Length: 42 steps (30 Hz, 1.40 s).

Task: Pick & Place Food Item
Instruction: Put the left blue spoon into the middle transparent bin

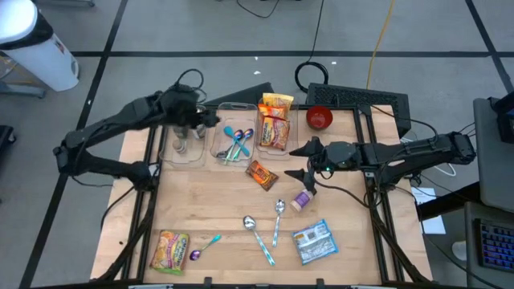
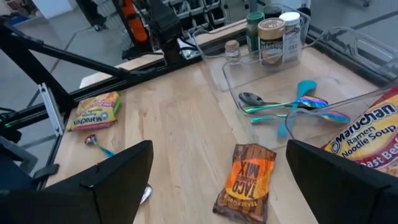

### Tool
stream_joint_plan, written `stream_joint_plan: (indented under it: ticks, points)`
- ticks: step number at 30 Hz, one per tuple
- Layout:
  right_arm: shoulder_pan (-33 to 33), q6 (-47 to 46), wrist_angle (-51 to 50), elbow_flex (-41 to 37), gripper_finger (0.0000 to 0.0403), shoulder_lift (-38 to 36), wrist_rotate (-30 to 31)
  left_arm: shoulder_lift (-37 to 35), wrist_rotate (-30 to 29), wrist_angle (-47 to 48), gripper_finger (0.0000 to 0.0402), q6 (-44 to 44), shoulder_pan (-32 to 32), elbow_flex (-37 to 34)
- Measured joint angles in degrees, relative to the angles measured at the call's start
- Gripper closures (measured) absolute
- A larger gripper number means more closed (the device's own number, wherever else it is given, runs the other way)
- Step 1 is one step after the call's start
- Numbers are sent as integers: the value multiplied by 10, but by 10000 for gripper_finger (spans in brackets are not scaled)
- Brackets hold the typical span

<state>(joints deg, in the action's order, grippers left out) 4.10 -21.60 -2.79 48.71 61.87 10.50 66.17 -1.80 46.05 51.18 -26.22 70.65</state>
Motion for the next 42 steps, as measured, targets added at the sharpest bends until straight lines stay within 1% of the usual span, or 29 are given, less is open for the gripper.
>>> stream_joint_plan:
  ticks: [3,6,10,14,17,19,24,27,29,32,35,39,42]
  points:
    - [0,0,12,0,39,0,0,-3,-46,-146,121,2,71,0]
    - [0,-1,20,0,39,0,0,8,-84,-280,117,-20,130,0]
    - [1,-14,24,0,39,0,-3,45,-99,-437,120,-56,187,0]
    - [1,-33,24,0,39,0,-3,87,-102,-568,128,-94,226,0]
    - [1,-32,24,0,39,0,-2,125,-103,-621,126,-119,244,0]
    - [1,-32,24,0,39,0,-2,147,-103,-638,123,-122,253,-1]
    - [1,-36,29,0,39,0,-3,205,-102,-703,123,-74,268,-1]
    - [1,-79,28,0,39,0,-4,237,-103,-764,128,-41,272,-1]
    - [1,-93,28,0,39,0,-22,257,-102,-813,130,-16,272,-1]
    - [1,-89,31,0,39,0,-61,275,-102,-855,129,-4,272,-1]
    - [2,-92,32,0,39,0,-88,280,-103,-868,127,-16,272,-1]
    - [4,-93,51,0,39,-3,-133,276,-107,-899,131,-72,276,-1]
    - [16,-88,63,0,39,-16,-137,275,-108,-958,141,-124,286,-1]
